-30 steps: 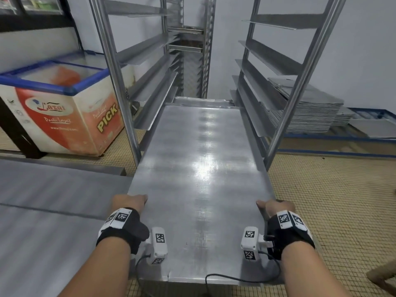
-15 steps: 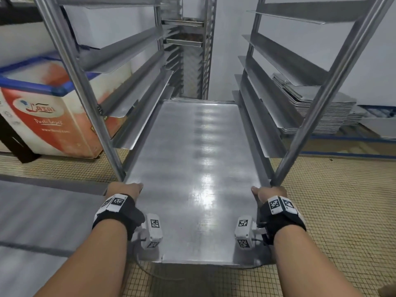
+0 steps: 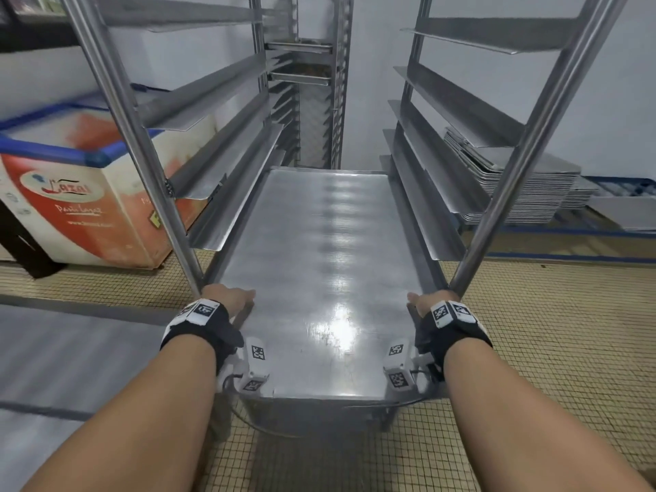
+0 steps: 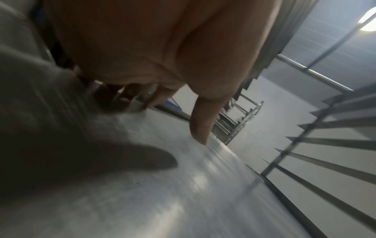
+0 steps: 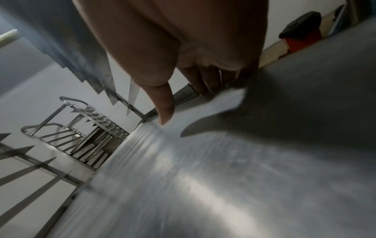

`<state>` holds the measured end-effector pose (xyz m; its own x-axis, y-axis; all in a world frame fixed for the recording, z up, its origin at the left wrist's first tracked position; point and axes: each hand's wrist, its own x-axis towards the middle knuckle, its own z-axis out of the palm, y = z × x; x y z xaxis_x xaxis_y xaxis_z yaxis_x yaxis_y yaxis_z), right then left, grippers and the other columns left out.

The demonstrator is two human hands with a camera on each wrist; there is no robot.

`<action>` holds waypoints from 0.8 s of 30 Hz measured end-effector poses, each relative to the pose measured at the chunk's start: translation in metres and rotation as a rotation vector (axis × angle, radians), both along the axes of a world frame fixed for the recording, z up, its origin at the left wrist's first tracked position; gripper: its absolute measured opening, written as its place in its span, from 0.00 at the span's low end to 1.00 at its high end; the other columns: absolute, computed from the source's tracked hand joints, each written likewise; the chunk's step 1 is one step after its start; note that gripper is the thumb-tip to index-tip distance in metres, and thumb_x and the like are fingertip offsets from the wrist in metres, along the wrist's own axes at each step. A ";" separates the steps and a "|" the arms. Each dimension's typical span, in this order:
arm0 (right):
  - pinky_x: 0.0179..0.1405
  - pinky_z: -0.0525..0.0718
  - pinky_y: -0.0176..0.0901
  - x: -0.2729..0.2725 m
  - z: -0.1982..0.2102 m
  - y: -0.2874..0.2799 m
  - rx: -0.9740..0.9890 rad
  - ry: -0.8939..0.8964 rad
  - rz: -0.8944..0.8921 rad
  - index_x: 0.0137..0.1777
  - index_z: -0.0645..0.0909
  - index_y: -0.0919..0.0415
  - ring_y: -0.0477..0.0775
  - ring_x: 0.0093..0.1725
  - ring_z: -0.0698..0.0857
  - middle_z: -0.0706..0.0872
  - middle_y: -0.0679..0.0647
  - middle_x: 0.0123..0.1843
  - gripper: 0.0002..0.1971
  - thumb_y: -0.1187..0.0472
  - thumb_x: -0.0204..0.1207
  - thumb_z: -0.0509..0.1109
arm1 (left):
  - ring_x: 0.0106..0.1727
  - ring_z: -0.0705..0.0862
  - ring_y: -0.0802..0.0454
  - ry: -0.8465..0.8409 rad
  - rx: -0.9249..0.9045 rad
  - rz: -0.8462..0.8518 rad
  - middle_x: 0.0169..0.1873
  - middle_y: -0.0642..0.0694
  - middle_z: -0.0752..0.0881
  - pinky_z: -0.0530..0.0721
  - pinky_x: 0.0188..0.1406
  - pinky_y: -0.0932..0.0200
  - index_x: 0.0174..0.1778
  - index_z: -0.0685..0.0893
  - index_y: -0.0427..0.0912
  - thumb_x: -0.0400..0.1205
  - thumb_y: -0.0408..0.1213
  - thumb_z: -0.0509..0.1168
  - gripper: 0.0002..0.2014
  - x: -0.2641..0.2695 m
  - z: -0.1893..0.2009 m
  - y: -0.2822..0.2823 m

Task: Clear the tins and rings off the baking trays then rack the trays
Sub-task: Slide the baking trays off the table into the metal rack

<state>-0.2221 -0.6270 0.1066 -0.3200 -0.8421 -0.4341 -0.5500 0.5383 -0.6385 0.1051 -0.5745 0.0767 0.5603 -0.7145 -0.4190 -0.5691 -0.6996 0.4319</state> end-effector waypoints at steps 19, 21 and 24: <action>0.84 0.55 0.59 -0.001 -0.047 0.125 -0.234 0.601 0.867 0.85 0.54 0.43 0.60 0.86 0.50 0.52 0.51 0.87 0.52 0.33 0.63 0.75 | 0.87 0.39 0.36 -0.457 0.021 -0.692 0.87 0.48 0.39 0.48 0.75 0.16 0.84 0.40 0.66 0.73 0.53 0.76 0.55 -0.083 -0.037 0.126; 0.83 0.59 0.56 0.001 -0.052 0.123 -0.275 0.680 0.883 0.84 0.56 0.45 0.61 0.84 0.55 0.57 0.53 0.85 0.44 0.43 0.70 0.73 | 0.87 0.40 0.33 -0.534 -0.023 -0.662 0.87 0.45 0.40 0.49 0.74 0.16 0.83 0.40 0.65 0.78 0.22 0.67 0.52 -0.084 -0.045 0.123; 0.77 0.67 0.55 0.004 -0.059 0.112 -0.323 0.728 0.871 0.78 0.63 0.46 0.59 0.77 0.64 0.66 0.51 0.78 0.39 0.53 0.66 0.74 | 0.86 0.39 0.30 -0.587 -0.002 -0.656 0.86 0.43 0.40 0.47 0.73 0.15 0.84 0.40 0.62 0.75 0.12 0.59 0.54 -0.089 -0.046 0.114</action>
